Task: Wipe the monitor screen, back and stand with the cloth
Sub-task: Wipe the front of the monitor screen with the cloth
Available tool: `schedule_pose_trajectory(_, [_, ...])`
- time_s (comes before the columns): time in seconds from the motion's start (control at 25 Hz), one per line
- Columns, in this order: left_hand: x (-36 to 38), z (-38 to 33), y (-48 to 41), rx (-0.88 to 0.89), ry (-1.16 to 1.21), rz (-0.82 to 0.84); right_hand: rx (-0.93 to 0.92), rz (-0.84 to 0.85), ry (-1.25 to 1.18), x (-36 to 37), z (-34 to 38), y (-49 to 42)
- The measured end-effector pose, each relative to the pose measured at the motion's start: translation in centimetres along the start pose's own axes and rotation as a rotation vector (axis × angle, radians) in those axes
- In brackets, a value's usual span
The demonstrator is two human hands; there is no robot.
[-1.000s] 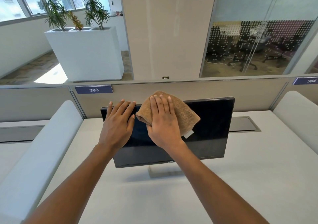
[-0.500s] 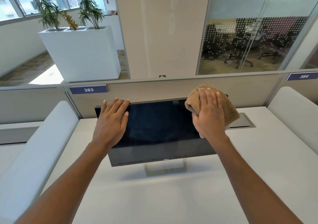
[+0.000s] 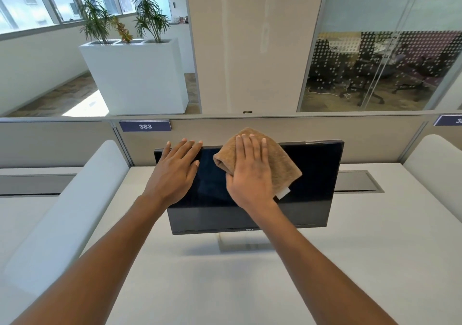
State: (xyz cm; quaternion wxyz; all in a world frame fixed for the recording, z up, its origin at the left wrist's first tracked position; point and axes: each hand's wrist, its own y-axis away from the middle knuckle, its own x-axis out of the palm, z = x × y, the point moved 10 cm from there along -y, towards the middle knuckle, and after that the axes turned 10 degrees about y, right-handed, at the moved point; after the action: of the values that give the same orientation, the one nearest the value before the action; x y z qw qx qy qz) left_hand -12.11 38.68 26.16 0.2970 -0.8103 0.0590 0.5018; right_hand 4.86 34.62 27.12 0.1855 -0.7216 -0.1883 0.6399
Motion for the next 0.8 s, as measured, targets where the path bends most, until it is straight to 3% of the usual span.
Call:
schedule_pose_trajectory(0.12, [-1.0,1.0,0.6,-0.032,0.081,-0.034,-0.076,0.005,-0.019,-0.2,4.4,-0.2])
schedule_pose_trajectory(0.28, [-2.8,3.8,2.4,-0.074,0.012,-0.101,-0.187,-0.015,-0.052,-0.6,9.6,-0.5])
schedule_pose_trajectory(0.44, [-3.0,4.3,2.9,-0.03,0.018,-0.084,-0.229,-0.013,-0.074,-0.4,10.3,-0.9])
schedule_pose_trajectory(0.64, [-3.2,4.5,2.9,-0.019,0.026,-0.087,-0.01,-0.018,-0.035,-0.1,4.2,-1.2])
schedule_pose_trajectory(0.8, [-4.3,4.1,3.2,-0.099,0.199,-0.165,0.108,-0.023,-0.139,-0.8,4.0,-0.4])
